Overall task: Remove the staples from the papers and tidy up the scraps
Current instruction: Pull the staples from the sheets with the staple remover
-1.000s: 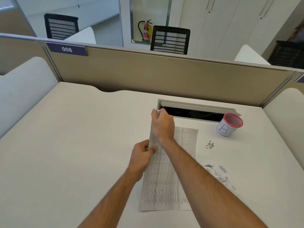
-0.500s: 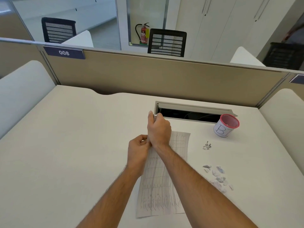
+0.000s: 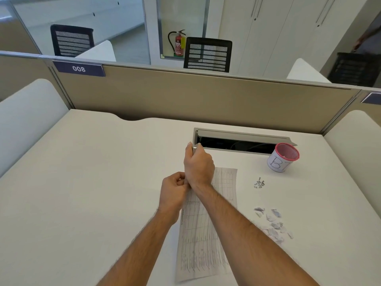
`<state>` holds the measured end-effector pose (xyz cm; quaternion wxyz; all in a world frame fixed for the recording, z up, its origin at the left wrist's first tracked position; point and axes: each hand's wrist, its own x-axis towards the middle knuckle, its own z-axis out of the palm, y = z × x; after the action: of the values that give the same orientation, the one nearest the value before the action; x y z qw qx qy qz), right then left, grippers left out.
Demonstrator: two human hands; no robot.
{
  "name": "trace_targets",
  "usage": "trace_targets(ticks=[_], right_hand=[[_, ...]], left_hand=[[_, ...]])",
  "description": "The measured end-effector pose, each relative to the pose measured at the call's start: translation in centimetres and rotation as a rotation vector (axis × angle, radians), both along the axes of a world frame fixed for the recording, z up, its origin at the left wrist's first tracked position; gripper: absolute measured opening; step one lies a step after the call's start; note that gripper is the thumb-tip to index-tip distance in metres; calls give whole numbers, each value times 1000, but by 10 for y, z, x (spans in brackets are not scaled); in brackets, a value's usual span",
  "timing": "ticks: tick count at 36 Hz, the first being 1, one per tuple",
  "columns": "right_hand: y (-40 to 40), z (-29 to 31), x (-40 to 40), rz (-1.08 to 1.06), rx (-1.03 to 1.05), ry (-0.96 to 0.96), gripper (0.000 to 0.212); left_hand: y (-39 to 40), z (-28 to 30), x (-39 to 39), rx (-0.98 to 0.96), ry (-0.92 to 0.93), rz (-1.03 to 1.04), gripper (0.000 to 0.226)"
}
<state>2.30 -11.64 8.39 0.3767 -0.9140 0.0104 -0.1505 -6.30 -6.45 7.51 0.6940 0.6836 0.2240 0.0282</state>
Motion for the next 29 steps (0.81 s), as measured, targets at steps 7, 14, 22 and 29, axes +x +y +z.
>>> trace_targets(ticks=[7,14,22,29], right_hand=[[-2,-3,1,-15,-20,10,46],[-1,-8,-1,-17,-20,4,47],[-10,-2,9,-70,202,54,48],[-30,1,37,-159,416,133,52]], left_hand=[[-3,-5,1,39,7,-23,20],[-6,-10,1,90,5,17,19],[2,-11,6,9,13,15,13],[10,-21,15,3,41,32,9]])
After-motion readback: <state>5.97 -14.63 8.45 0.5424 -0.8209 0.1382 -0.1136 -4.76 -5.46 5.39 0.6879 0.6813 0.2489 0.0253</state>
